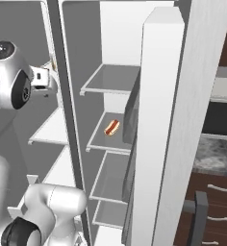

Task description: Pick up the frozen chicken drumstick from the freezer, place it on any shelf in the fridge, and close the fridge and freezer doors when done.

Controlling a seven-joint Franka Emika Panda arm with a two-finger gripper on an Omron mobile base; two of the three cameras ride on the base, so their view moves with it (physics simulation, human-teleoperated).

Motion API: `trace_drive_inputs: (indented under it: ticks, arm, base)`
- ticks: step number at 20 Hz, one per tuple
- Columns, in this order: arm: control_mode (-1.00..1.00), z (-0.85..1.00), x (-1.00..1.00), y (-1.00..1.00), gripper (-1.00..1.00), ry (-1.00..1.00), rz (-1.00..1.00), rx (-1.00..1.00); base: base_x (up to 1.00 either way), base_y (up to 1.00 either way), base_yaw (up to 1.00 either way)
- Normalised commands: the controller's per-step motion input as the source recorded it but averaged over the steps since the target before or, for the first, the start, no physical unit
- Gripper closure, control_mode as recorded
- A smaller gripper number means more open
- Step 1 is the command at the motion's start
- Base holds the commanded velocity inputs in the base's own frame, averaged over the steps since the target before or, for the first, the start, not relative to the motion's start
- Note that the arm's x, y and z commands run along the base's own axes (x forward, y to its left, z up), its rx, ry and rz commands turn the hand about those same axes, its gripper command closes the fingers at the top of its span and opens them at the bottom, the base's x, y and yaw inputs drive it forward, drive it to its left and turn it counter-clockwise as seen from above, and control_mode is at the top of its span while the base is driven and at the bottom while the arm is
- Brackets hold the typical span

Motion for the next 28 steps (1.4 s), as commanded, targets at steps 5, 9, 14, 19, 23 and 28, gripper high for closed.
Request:
trace_drive_inputs:
  ticks: [5, 9, 14, 19, 23, 28]
  arm:
    - [-1.0, 0.04, 0.02, 0.27, -1.0, -0.16, 0.11, -0.1]
    - [-1.0, 0.03, 0.46, 0.31, -1.0, -0.27, 0.11, -0.07]
    - [-1.0, 0.09, 0.88, 0.13, -1.0, -0.07, 0.03, 0.0]
    - [-1.0, 0.05, 0.83, 0.22, -1.0, 0.0, 0.0, 0.0]
    - [-1.0, 0.0, 0.57, 0.38, -1.0, 0.04, 0.0, 0.0]
    - [-1.0, -0.1, 0.58, 0.36, -1.0, 0.11, 0.0, 0.0]
  base:
    - [0.0, 0.0, 0.0]
    - [0.0, 0.0, 0.0]
    - [0.0, 0.0, 0.0]
    - [0.0, 0.0, 0.0]
    - [0.0, 0.0, 0.0]
    - [0.0, 0.0, 0.0]
